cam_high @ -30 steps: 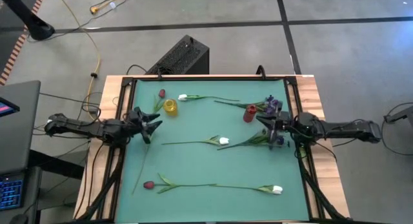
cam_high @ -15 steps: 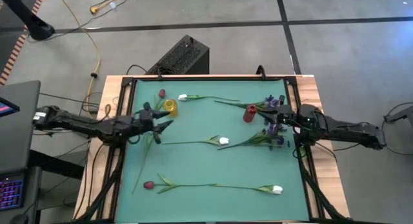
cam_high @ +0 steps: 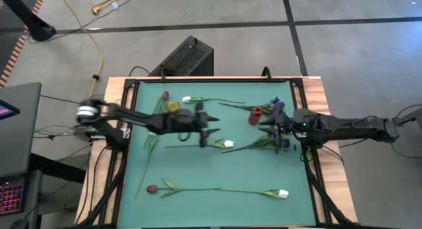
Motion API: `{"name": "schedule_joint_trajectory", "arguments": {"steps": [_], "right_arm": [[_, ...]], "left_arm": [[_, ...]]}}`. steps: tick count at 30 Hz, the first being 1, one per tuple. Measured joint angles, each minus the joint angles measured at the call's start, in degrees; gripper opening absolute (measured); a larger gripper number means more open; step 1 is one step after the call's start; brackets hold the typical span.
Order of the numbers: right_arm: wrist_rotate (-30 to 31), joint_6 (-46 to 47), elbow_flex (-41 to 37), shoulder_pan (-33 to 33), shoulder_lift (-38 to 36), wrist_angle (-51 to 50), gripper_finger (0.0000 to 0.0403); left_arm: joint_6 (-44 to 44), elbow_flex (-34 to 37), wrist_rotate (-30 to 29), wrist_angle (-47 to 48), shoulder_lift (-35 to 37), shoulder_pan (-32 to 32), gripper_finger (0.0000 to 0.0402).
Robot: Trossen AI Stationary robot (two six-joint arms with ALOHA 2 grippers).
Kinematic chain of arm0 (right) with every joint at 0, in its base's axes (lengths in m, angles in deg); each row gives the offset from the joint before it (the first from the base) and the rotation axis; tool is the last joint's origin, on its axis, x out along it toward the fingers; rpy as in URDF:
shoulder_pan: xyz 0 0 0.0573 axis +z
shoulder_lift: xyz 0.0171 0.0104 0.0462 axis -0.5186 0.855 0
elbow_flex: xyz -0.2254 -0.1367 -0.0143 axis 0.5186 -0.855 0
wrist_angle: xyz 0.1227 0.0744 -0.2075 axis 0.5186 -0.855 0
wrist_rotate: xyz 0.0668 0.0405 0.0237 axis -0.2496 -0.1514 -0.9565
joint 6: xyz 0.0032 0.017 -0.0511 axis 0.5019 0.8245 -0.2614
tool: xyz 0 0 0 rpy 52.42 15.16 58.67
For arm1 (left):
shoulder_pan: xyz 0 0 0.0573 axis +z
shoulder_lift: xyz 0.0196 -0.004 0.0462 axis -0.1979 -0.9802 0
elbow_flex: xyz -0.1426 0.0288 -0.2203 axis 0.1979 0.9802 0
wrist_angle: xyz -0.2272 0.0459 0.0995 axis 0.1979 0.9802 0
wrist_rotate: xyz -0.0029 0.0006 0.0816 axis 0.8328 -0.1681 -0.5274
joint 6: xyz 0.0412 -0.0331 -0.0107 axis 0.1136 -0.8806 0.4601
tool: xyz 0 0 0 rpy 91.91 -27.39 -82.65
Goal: Sort flowers into vase by color
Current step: Put the bottom violet flowers into the red vase
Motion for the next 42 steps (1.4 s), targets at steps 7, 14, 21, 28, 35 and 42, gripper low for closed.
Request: {"name": "schedule_joint_trajectory", "arguments": {"steps": [7,14,21,28,35,42], "right_arm": [[0.03,-0.05,0.01,5.39,0.11,-0.95,0.0196],[0.08,-0.24,0.03,10.09,0.11,-1.17,0.0214],[0.12,-0.37,0.05,12.71,0.11,-3.6,0.0211],[0.21,-0.19,0.05,14.93,0.11,-3.93,0.0211],[0.93,0.24,0.05,15.14,0.11,-3.81,0.0211],[3.33,0.27,0.05,15.12,0.11,-3.8,0.0211]], "left_arm": [[1.71,-21.35,6.01,9.88,-17.22,-0.02,0.018],[-0.04,-40.2,9.15,24.63,-30.46,-0.75,0.018],[-3.75,-52.05,9.24,32.42,-40.32,-2.79,0.018],[-6.75,-55.0,5.02,39.64,-43.17,-3.81,0.018],[-7.3,-55.11,4.53,45.33,-43.06,-3.81,0.018],[-5.45,-54.48,4.04,45.83,-42.9,-4.4,0.0132]]}}
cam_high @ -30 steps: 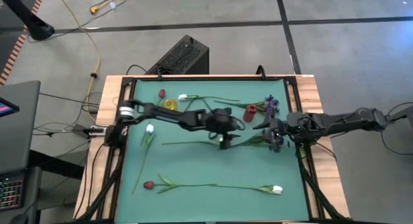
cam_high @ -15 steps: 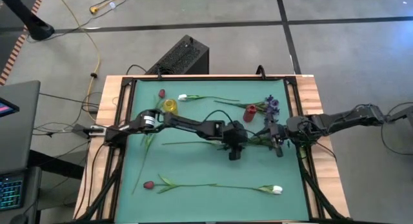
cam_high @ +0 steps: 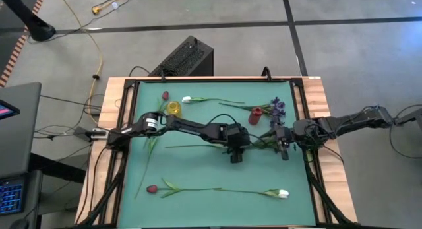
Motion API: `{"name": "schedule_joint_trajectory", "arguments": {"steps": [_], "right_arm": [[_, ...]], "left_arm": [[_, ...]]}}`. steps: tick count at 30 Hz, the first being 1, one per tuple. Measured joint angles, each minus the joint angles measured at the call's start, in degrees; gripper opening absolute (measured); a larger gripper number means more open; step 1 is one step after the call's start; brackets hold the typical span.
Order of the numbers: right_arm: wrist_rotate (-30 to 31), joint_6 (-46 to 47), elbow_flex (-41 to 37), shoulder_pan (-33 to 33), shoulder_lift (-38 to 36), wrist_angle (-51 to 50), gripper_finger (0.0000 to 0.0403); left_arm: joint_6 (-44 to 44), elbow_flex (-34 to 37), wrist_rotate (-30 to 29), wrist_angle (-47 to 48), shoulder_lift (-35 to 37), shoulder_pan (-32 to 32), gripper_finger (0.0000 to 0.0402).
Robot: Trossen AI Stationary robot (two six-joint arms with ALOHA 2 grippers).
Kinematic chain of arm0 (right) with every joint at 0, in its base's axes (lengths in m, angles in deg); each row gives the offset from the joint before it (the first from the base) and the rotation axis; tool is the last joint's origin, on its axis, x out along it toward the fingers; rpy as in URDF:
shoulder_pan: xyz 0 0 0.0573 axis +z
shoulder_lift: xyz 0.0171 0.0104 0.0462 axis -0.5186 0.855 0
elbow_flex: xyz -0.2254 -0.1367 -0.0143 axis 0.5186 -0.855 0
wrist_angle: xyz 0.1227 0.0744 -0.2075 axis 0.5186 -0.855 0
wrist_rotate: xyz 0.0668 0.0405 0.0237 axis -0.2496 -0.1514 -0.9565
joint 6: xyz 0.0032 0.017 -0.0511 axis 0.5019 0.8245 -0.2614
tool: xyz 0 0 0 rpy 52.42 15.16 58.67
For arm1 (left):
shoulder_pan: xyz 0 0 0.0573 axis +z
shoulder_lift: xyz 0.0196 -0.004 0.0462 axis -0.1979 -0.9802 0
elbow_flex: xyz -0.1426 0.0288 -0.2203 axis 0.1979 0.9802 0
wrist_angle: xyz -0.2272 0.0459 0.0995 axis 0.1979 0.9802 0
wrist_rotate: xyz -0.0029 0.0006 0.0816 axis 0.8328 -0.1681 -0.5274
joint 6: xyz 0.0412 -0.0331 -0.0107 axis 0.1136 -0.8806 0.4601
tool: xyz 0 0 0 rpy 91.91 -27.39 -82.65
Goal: Sort flowers into vase by color
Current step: Put the bottom violet flowers into the red vase
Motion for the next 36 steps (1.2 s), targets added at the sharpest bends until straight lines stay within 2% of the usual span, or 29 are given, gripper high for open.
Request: {"name": "schedule_joint_trajectory", "arguments": {"steps": [7,11,18,23,30,36], "right_arm": [[0.05,0.07,0.0,0.0,0.0,0.92,0.021],[0.04,0.09,0.67,0.0,-0.21,2.56,0.021],[-2.76,0.11,9.44,1.33,-0.5,0.38,0.021],[-3.86,0.09,14.48,4.13,-0.5,-2.54,0.021],[-4.48,0.03,16.28,9.07,-0.56,-3.51,0.021],[-4.39,0.39,16.28,11.26,-0.44,-4.27,0.021]], "left_arm": [[2.74,0.09,0.12,0.26,0.18,-0.06,0.0012],[3.2,0.27,0.63,-0.69,0.8,0.53,0.0006],[3.68,0.38,0.24,-2.18,4.97,2.33,0.0002],[1.48,0.34,3.73,-3.23,9.05,3.93,0.0002],[3.63,0.27,-4.03,-0.31,14.48,6.65,0.0002],[6.26,0.32,-4.35,-1.26,18.38,10.39,0.0002]]}}
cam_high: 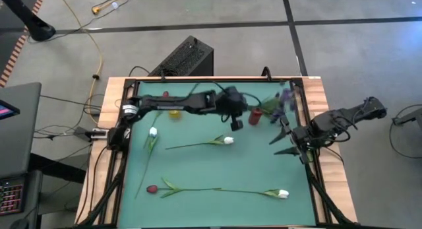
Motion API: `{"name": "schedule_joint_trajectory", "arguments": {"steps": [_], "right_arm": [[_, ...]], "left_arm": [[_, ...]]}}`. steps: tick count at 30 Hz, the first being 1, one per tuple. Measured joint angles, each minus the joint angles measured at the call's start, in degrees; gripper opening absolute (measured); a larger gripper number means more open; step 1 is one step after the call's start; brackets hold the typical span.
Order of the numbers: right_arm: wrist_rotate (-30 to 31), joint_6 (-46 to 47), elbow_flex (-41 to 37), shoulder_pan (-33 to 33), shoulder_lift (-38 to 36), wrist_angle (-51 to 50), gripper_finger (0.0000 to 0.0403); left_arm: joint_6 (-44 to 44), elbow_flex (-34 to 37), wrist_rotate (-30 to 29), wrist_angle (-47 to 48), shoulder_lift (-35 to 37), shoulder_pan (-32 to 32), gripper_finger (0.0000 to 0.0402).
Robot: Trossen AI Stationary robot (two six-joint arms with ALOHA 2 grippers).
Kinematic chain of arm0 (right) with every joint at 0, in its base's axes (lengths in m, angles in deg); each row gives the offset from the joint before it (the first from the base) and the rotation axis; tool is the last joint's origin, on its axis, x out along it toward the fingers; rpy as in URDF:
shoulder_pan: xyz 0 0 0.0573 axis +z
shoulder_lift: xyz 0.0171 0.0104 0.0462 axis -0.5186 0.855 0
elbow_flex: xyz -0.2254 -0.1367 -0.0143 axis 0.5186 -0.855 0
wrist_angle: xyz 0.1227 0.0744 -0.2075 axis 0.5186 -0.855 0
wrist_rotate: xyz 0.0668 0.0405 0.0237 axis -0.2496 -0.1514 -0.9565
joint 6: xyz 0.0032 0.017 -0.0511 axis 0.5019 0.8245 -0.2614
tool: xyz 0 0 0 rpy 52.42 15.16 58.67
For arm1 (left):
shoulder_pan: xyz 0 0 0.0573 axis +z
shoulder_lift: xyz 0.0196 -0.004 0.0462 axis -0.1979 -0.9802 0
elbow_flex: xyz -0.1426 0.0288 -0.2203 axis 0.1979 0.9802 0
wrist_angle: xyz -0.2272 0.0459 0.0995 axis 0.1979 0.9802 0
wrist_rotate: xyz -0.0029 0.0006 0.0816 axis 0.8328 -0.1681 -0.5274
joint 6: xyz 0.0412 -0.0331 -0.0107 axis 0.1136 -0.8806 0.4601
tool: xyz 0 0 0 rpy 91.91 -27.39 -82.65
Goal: Sort flowers into vase by color
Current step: Put the bottom violet flowers into the red vase
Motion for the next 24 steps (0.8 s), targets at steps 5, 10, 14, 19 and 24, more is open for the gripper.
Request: {"name": "schedule_joint_trajectory", "arguments": {"steps": [5,10,14,19,24], "right_arm": [[5.82,0.2,0.0,-0.15,-0.02,-4.1,0.021],[18.08,-2.35,0.0,-0.16,0.02,-5.02,0.021],[24.09,-5.54,0.0,-2.32,0.0,-3.19,0.0209],[22.85,-9.55,0.0,-10.33,0.02,3.46,0.0197],[9.93,-10.97,0.0,-22.02,2.74,9.13,0.0187]], "left_arm": [[-0.4,5.65,1.41,-9.79,4.85,2.16,0.0002],[-3.45,16.3,8.3,-30.06,9.53,3.18,0.0002],[-7.18,26.42,10.03,-48.05,10.93,3.31,0.0002],[-11.07,33.89,13.53,-66.47,10.99,3.33,0.0002],[-11.44,36.44,15.68,-71.08,10.8,2.5,0.0002]]}}
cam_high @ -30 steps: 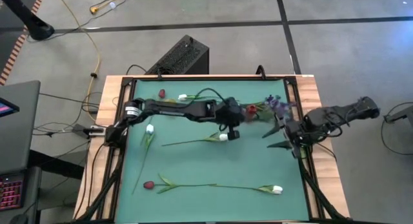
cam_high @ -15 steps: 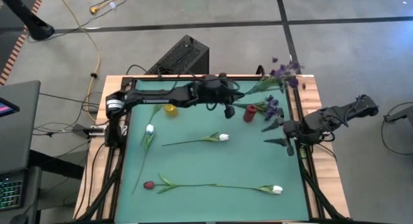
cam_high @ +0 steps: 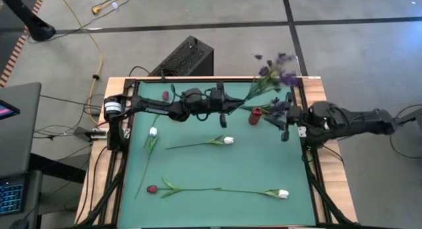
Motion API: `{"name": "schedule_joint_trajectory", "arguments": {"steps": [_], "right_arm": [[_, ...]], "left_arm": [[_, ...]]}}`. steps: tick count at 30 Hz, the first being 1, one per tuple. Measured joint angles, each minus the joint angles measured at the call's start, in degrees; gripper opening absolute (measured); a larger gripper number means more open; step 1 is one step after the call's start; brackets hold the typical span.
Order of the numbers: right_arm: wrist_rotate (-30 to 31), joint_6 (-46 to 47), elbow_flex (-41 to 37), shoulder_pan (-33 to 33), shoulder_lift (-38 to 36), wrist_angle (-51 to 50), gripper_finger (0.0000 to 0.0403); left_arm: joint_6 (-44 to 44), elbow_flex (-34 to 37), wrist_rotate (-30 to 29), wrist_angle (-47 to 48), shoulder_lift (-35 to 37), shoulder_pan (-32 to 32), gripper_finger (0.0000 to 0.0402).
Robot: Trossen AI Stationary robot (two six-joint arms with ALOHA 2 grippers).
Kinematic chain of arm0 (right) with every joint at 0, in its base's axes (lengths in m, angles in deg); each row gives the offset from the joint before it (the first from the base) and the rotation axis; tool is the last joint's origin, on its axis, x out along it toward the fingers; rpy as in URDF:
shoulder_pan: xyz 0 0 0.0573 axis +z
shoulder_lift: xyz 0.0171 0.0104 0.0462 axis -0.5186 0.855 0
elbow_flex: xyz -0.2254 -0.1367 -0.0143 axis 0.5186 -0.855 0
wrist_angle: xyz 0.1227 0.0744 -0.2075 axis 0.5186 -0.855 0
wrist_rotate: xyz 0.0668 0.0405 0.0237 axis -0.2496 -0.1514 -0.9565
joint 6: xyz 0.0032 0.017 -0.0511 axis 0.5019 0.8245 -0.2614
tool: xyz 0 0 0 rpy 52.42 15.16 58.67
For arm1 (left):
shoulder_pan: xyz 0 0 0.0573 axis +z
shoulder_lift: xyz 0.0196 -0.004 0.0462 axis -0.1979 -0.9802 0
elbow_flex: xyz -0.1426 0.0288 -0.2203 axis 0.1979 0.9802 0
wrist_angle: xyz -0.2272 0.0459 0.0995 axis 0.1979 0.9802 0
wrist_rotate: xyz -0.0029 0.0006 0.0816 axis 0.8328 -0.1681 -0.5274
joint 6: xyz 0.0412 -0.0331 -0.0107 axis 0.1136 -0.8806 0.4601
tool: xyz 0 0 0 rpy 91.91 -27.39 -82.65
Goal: Sort flowers into vase by color
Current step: Put the bottom violet flowers into the red vase
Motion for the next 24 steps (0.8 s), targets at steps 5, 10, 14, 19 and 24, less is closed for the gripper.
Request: {"name": "schedule_joint_trajectory", "arguments": {"steps": [5,10,14,19,24], "right_arm": [[-16.83,1.88,0.0,-12.15,5.89,8.2,0.019],[-27.89,2.21,-0.02,-18.57,10.0,13.52,0.0196],[-33.84,2.62,-0.02,-19.79,12.97,17.58,0.0199],[-34.34,2.6,-0.04,-19.73,15.8,21.84,0.0199],[-34.34,2.62,-0.04,-19.75,17.96,26.34,0.0199]], "left_arm": [[2.01,0.0,2.21,-0.25,0.0,-1.61,0.0002],[3.24,0.0,3.2,-0.34,0.0,-2.46,0.0002],[3.04,0.0,3.13,-0.15,0.0,-2.42,0.0002],[3.02,0.0,3.07,0.26,0.0,-2.38,0.0002],[3.04,-0.02,2.87,1.25,0.0,-2.38,0.0002]]}}
